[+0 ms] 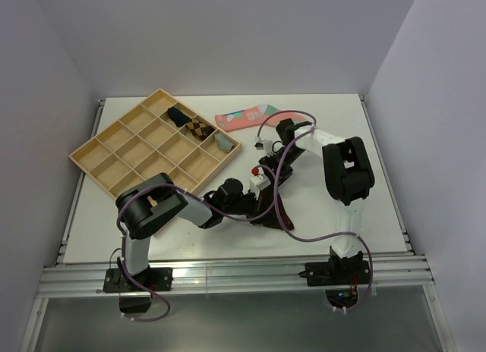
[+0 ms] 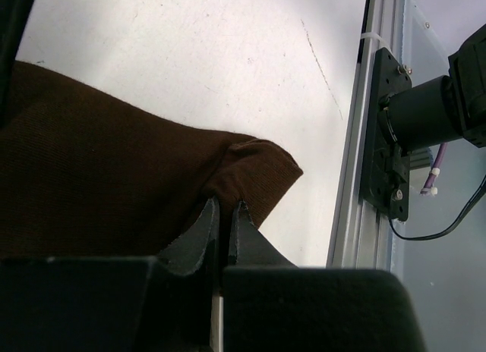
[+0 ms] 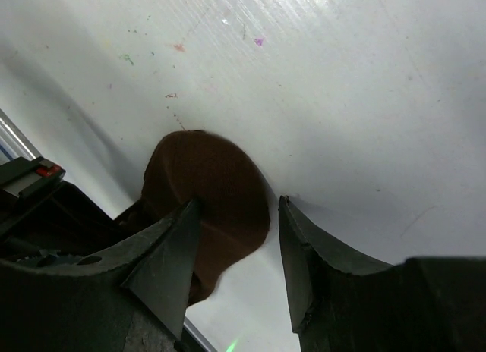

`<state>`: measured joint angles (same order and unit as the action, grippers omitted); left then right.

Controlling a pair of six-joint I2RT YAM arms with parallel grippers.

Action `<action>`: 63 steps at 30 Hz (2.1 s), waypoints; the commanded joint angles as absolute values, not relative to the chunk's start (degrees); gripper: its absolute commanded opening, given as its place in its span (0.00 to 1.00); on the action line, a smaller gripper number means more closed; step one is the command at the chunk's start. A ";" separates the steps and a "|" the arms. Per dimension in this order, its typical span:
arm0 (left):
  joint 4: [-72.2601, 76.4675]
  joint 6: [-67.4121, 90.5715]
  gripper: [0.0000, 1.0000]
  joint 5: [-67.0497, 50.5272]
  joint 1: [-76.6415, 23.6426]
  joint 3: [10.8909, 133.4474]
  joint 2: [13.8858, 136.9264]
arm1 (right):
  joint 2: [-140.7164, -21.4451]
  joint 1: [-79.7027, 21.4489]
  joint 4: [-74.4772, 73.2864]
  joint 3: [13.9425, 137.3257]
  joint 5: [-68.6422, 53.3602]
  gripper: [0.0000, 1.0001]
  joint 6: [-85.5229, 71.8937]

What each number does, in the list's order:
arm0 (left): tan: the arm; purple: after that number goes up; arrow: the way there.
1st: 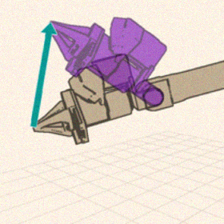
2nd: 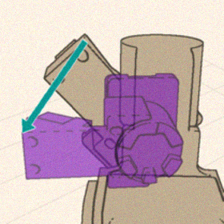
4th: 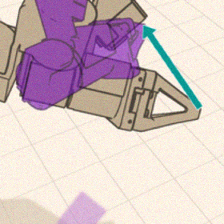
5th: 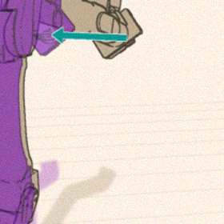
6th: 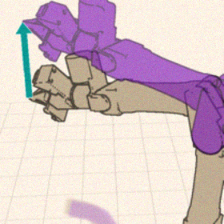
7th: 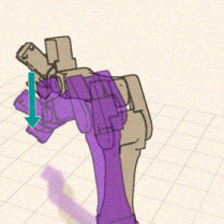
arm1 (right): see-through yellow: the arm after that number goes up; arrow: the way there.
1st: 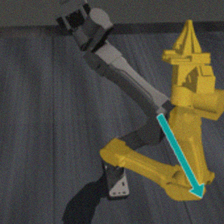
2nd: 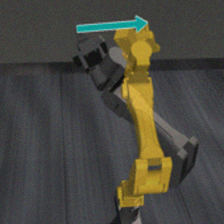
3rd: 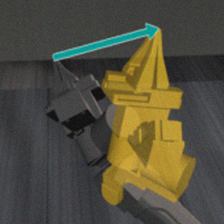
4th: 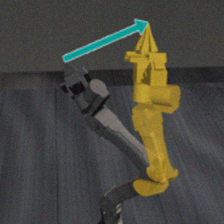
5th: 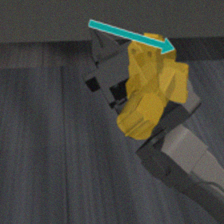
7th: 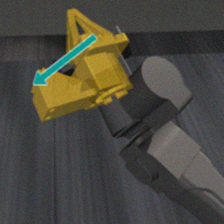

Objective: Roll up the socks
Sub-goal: Roll the sock at the center of the board.

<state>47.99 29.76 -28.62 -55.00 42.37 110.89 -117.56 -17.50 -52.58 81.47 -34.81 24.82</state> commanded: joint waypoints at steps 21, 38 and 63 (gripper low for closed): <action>40.35 33.31 0.00 -33.13 -55.81 41.13 109.59 | -108.99 -14.24 -42.90 74.80 -20.31 0.00 19.43; 26.80 42.18 0.00 -36.91 -52.30 52.11 120.05 | -105.12 -13.54 -37.01 71.28 -17.32 0.00 18.63; 0.18 43.60 0.00 -39.82 -47.72 65.92 131.84 | -88.96 -5.10 -40.77 62.78 -35.33 0.47 36.70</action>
<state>16.38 50.48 -48.25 -47.81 68.60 125.84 -94.67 -7.25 -37.74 65.47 -29.56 27.11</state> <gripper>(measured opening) 0.045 0.471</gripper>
